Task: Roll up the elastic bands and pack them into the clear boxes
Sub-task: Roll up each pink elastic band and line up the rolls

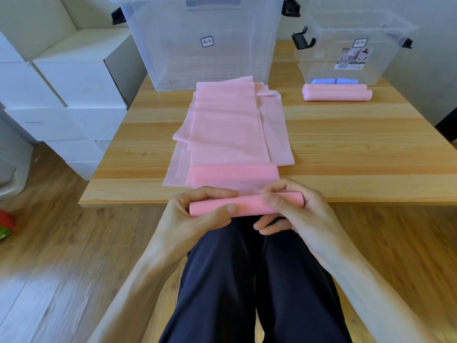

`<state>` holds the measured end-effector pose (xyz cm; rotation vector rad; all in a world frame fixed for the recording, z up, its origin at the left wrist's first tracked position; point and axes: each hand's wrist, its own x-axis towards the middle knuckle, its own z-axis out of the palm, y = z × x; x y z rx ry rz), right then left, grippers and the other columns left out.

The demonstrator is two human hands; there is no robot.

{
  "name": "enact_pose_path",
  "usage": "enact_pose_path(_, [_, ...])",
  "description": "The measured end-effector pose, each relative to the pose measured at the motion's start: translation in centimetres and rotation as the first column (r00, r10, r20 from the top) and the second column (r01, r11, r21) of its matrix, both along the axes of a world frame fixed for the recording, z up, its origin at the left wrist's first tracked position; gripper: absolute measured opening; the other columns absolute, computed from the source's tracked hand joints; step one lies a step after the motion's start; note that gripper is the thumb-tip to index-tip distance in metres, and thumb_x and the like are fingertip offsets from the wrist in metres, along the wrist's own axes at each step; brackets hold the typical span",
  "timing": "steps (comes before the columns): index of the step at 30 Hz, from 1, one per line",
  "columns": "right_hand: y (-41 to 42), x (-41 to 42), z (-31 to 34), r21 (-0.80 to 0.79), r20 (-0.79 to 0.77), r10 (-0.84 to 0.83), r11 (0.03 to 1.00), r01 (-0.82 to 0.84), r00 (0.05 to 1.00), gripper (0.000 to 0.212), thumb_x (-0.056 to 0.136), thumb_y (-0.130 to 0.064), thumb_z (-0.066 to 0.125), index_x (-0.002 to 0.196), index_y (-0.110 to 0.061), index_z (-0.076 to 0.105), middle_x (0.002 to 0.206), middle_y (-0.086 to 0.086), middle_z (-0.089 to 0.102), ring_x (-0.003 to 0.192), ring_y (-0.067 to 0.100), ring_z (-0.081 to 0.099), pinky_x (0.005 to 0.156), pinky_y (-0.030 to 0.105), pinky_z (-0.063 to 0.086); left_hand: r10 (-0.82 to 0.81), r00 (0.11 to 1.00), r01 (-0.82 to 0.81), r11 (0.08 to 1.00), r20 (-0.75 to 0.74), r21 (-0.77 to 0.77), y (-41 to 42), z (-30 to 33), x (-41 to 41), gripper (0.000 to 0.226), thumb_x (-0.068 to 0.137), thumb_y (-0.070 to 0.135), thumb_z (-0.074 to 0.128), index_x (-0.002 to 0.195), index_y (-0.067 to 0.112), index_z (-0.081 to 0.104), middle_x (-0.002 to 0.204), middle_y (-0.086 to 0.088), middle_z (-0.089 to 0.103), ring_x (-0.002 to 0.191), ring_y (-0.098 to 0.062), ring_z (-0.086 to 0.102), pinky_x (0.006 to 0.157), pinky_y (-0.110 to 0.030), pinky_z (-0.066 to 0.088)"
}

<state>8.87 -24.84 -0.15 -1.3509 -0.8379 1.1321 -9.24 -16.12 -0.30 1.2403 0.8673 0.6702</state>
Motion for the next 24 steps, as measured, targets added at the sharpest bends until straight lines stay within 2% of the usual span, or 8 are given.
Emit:
enact_pose_path(4, [-0.09,0.03,0.12,-0.022,-0.006,0.080,0.997,-0.080,0.997,0.039,0.077,-0.017,0.075,0.114,-0.014,0.064,0.090,0.016,0.076,0.081,0.029,0.075,0.068,0.033,0.062,0.022,1.000,-0.022,1.000,-0.020,-0.001,0.13,-0.09,-0.10,0.025,0.069,0.026,0.081,0.091,0.014,0.079,0.092,-0.003,0.077,0.091,-0.018,0.074,0.070,-0.023,0.060])
enact_pose_path(6, [-0.05,0.04,0.06,-0.018,0.018,0.081,0.997,-0.080,0.997,0.032,0.078,-0.014,0.075,0.109,-0.010,0.066,0.089,0.013,0.076,0.080,0.028,0.075,0.068,0.032,0.062,-0.004,1.000,0.005,1.000,-0.027,0.019,0.18,-0.17,-0.28,0.027,0.069,0.026,0.089,0.093,0.018,0.080,0.096,-0.005,0.076,0.094,-0.020,0.073,0.076,-0.027,0.061])
enact_pose_path(9, [0.01,-0.08,-0.07,-0.024,0.017,0.054,0.998,-0.054,0.998,0.028,0.078,-0.023,0.072,0.097,-0.004,0.067,0.084,0.012,0.076,0.076,0.029,0.075,0.066,0.032,0.062,0.008,1.000,-0.008,1.000,-0.002,0.029,0.18,-0.26,-0.26,0.020,0.068,0.023,0.086,0.087,0.022,0.080,0.096,-0.006,0.076,0.093,-0.019,0.073,0.079,-0.028,0.061])
enact_pose_path(11, [-0.02,-0.19,0.00,-0.031,0.002,0.057,0.998,-0.057,0.998,0.032,0.077,-0.026,0.072,0.100,-0.005,0.066,0.087,0.012,0.076,0.078,0.029,0.075,0.066,0.032,0.062,0.029,0.999,-0.030,1.000,0.019,0.008,0.10,-0.13,0.00,0.016,0.068,0.023,0.086,0.082,0.019,0.080,0.094,-0.004,0.077,0.092,-0.018,0.074,0.072,-0.024,0.060])
enact_pose_path(13, [-0.04,-0.17,0.08,-0.024,0.004,0.066,0.998,-0.066,0.998,0.031,0.077,-0.021,0.074,0.106,-0.010,0.067,0.091,0.012,0.076,0.080,0.029,0.075,0.067,0.033,0.062,0.037,0.999,-0.037,0.999,0.012,0.008,0.03,-0.02,0.17,0.021,0.067,0.027,0.077,0.084,0.015,0.079,0.095,-0.003,0.077,0.092,-0.017,0.074,0.070,-0.023,0.059])
enact_pose_path(15, [0.02,-0.10,0.07,-0.013,0.020,0.055,0.998,-0.054,0.998,0.028,0.077,-0.016,0.075,0.104,-0.010,0.070,0.091,0.011,0.076,0.078,0.029,0.075,0.066,0.032,0.062,0.030,1.000,-0.030,1.000,0.005,0.007,0.00,-0.03,0.15,0.024,0.067,0.027,0.074,0.087,0.014,0.078,0.097,-0.002,0.077,0.093,-0.017,0.074,0.070,-0.022,0.059])
enact_pose_path(18, [0.05,-0.09,0.09,-0.005,0.021,0.012,1.000,-0.011,1.000,0.025,0.074,-0.020,0.074,0.097,-0.010,0.074,0.085,0.013,0.076,0.074,0.030,0.075,0.064,0.031,0.062,-0.009,1.000,0.009,1.000,0.028,-0.012,-0.07,0.00,0.01,0.026,0.069,0.024,0.074,0.094,0.015,0.079,0.101,-0.003,0.077,0.096,-0.017,0.073,0.074,-0.022,0.059])
enact_pose_path(24, [-0.12,0.00,0.20,-0.031,0.011,0.051,0.998,-0.051,0.999,0.033,0.072,-0.018,0.075,0.105,-0.014,0.075,0.090,0.013,0.077,0.079,0.028,0.076,0.068,0.032,0.062,0.022,0.998,-0.021,1.000,0.061,-0.018,-0.13,0.08,0.09,0.015,0.069,0.022,0.074,0.082,0.023,0.082,0.093,-0.003,0.077,0.091,-0.014,0.074,0.072,-0.021,0.059])
